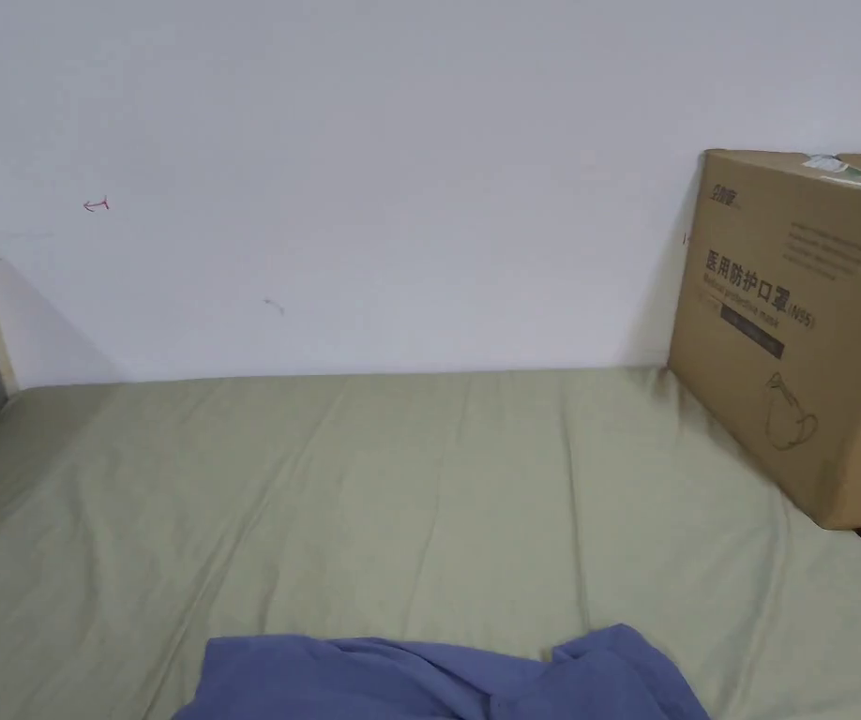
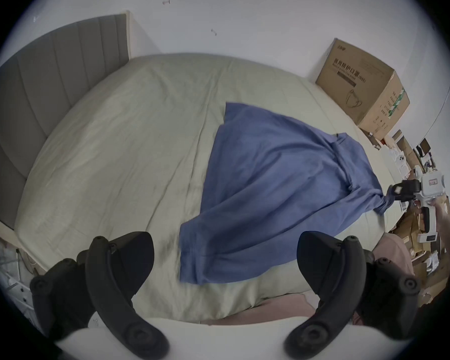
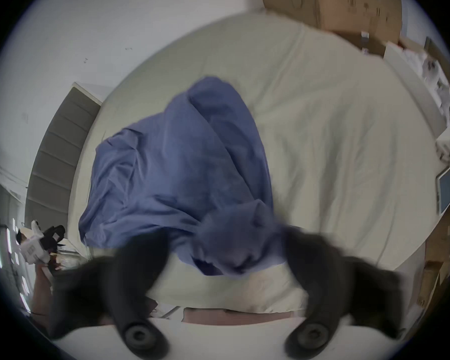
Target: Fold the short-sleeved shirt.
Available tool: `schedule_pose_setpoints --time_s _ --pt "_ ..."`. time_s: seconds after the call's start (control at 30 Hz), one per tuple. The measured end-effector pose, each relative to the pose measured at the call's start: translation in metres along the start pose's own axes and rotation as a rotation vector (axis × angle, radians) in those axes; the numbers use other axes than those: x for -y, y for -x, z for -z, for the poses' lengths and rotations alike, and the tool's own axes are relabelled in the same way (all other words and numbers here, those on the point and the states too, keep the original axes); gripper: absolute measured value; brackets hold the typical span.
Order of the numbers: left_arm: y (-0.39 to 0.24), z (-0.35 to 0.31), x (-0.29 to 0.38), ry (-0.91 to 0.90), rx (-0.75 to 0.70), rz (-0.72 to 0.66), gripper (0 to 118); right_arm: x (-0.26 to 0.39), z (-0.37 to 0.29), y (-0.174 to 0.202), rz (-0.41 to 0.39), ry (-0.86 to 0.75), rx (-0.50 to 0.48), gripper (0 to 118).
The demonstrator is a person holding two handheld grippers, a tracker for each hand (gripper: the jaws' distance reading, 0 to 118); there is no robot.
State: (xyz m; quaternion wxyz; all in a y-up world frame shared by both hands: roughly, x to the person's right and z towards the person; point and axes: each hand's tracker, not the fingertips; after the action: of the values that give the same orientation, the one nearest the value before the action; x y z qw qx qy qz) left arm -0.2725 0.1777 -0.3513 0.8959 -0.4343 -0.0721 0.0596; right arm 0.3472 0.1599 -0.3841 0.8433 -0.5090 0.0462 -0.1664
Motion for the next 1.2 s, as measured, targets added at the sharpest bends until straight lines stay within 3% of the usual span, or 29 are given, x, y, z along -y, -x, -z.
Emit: schedule_pose_setpoints --time_s 0.07,0.13,0.23,0.27,0.3,0.33,0.37,0.4,0.43,0.53,0.63,0.73,0.77,0.8,0.83,0.87,1.0,1.2 --pt "-0.009 -0.015 -0.003 -0.049 -0.017 0.038 113 0.002 -0.025 0.019 -0.091 -0.129 -0.045 118" --pt "-0.021 -0.029 -0.009 -0.122 -0.015 0.065 113 0.006 -0.048 0.038 -0.153 -0.202 -0.015 118" --pt "-0.037 -0.049 -0.01 -0.217 0.049 0.048 113 0.018 -0.073 0.066 -0.218 -0.197 -0.009 117" --pt "-0.044 -0.054 -0.01 -0.232 0.107 0.04 108 0.025 -0.079 0.075 -0.237 -0.264 -0.042 117" --pt "-0.05 -0.057 -0.01 -0.271 0.123 0.033 95 0.03 -0.085 0.081 -0.247 -0.317 -0.084 114" --pt "-0.06 -0.063 -0.008 -0.31 0.13 0.032 60 0.035 -0.091 0.088 -0.236 -0.388 -0.133 97" --pt "-0.066 -0.064 -0.008 -0.328 0.129 0.036 25 0.039 -0.094 0.087 -0.227 -0.406 -0.149 62" --pt "-0.072 -0.061 -0.01 -0.322 0.115 0.041 0 0.039 -0.095 0.092 -0.193 -0.422 -0.146 8" --pt "-0.075 -0.06 -0.012 -0.339 0.106 0.047 2 0.037 -0.094 0.097 -0.16 -0.4 -0.151 0" --pt "-0.073 -0.048 -0.036 -0.33 0.162 0.022 2 0.028 -0.09 0.092 -0.067 -0.388 -0.294 0" --pt "-0.056 -0.011 -0.093 -0.253 0.08 0.0 2 0.019 -0.091 0.099 -0.107 -0.405 -0.229 0" --pt "-0.03 0.06 -0.154 -0.091 0.107 -0.015 3 0.009 -0.082 0.104 -0.16 -0.403 -0.18 0" --pt "-0.023 0.087 -0.169 -0.05 0.101 -0.01 13 0.003 -0.077 0.106 -0.163 -0.392 -0.18 0" --pt "-0.017 0.109 -0.179 -0.04 0.09 -0.004 38 0.0 -0.072 0.106 -0.161 -0.384 -0.182 0" --pt "-0.01 0.134 -0.188 -0.033 0.097 0.03 87 -0.003 -0.066 0.106 -0.151 -0.368 -0.191 0" --pt "-0.01 0.163 -0.196 -0.019 0.097 0.065 116 -0.006 -0.058 0.105 -0.129 -0.349 -0.207 0" --pt "-0.001 0.235 -0.208 0.025 -0.089 0.12 109 -0.02 -0.022 0.088 -0.064 -0.267 -0.222 0" --pt "0.003 0.293 -0.2 0.172 -0.09 0.25 109 -0.029 0.018 0.08 -0.08 -0.203 -0.176 0"
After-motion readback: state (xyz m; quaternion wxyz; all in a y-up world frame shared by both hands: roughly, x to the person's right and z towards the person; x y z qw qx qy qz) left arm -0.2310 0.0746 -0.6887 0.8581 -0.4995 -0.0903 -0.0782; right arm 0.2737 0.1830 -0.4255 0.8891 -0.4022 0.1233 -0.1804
